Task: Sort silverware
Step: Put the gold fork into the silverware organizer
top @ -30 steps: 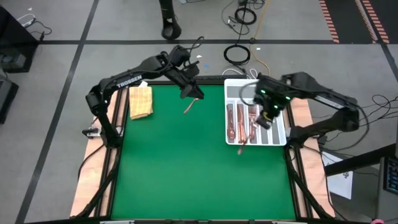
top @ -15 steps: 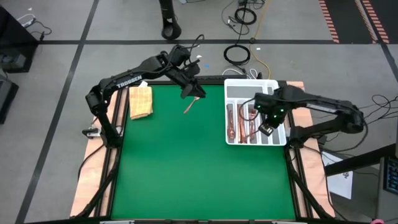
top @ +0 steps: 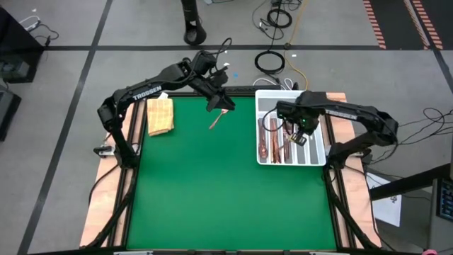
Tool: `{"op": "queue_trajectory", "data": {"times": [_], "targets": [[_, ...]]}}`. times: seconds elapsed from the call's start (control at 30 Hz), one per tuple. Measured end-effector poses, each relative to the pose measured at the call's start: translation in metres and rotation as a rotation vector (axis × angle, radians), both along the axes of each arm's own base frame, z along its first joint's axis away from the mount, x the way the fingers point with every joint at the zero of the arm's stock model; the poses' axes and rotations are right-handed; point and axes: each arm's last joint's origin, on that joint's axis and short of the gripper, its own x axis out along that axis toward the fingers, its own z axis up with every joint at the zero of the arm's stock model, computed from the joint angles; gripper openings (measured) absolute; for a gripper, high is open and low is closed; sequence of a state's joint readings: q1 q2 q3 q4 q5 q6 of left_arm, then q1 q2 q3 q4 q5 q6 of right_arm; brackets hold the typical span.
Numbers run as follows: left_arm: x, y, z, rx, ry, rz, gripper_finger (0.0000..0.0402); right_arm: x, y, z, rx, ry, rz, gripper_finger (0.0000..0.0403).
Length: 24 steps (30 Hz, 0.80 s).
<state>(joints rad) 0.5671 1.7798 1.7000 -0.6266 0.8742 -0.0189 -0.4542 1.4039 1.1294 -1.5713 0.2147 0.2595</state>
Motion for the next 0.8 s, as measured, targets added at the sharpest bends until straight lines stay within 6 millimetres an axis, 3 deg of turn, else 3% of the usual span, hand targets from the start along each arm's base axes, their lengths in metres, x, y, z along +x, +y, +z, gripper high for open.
{"op": "queue_trajectory", "data": {"times": [0.3,0.6,0.8], "targets": [[0.0,0.0,0.0,0.002,0.001,0.001,0.0144,0.011,-0.028,-0.03,0.057,0.196,0.136,0.0001],[0.0,0.001,-0.001,0.04,0.02,0.042,0.0144,0.022,-0.047,-0.047,0.06,0.155,0.251,0.0],[0.0,0.002,-0.001,0.044,0.02,0.047,0.0144,0.024,-0.06,-0.06,0.073,0.223,0.353,0.0]]}}
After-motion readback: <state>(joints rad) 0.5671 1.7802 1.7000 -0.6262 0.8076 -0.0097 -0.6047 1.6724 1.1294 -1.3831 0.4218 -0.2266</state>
